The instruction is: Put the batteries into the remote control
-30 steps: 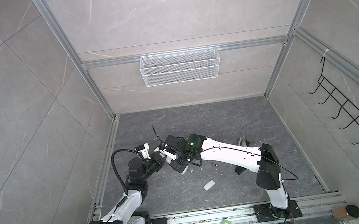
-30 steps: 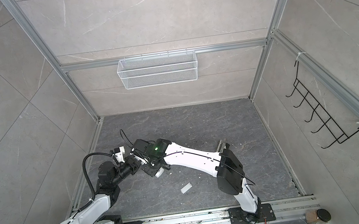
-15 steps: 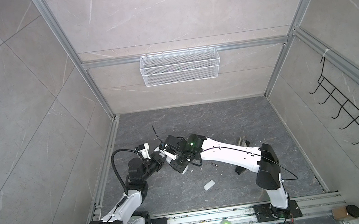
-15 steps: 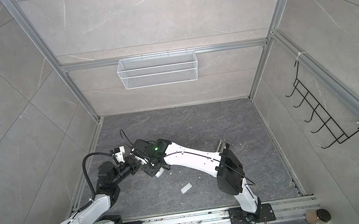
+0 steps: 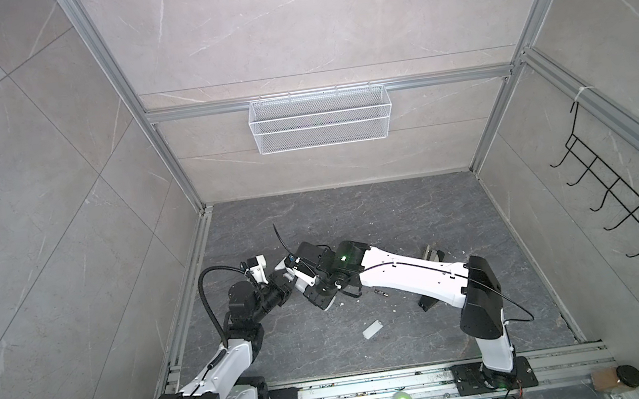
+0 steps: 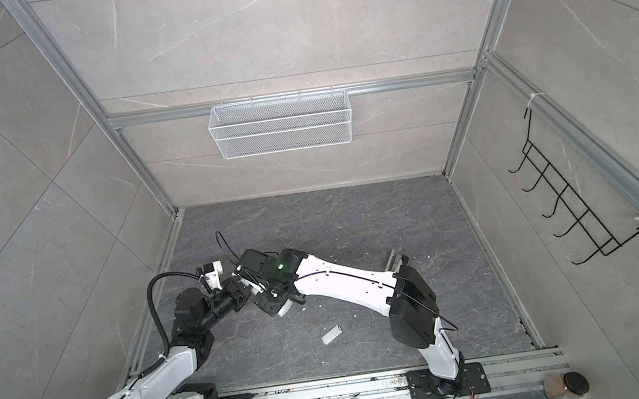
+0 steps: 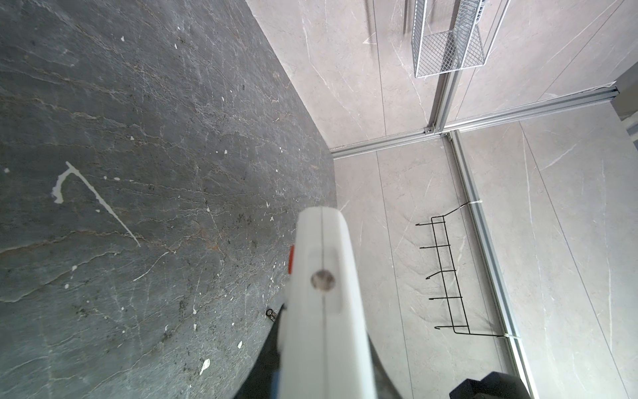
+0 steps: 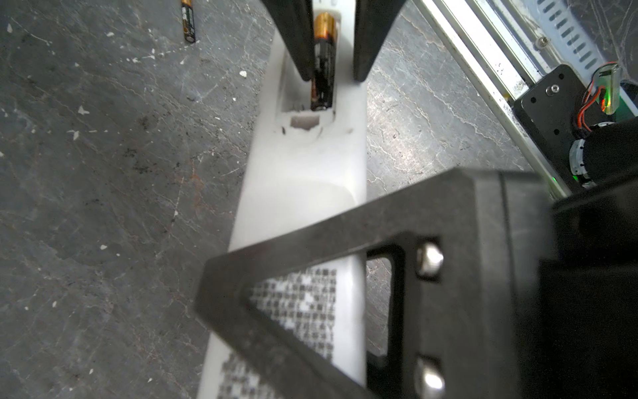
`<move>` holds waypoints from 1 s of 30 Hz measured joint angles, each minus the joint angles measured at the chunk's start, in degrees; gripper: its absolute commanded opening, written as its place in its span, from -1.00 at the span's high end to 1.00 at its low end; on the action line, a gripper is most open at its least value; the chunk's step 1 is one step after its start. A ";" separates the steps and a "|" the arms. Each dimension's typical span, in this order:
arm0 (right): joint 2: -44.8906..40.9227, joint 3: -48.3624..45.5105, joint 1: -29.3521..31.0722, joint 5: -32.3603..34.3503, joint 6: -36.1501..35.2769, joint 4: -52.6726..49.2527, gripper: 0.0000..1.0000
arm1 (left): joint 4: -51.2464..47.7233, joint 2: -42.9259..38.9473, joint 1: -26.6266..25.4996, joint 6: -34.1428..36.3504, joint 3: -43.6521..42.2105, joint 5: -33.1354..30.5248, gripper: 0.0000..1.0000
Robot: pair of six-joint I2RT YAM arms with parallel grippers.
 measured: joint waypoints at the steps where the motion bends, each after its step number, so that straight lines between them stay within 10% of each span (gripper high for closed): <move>1: -0.20 -0.02 0.00 0.00 0.02 -0.02 0.51 | 0.00 0.00 0.00 0.00 0.00 0.24 1.00; 30: -14.45 -3.69 0.00 -0.66 -3.15 -4.31 0.53 | -20.13 -1.81 0.00 5.64 17.27 16.39 1.00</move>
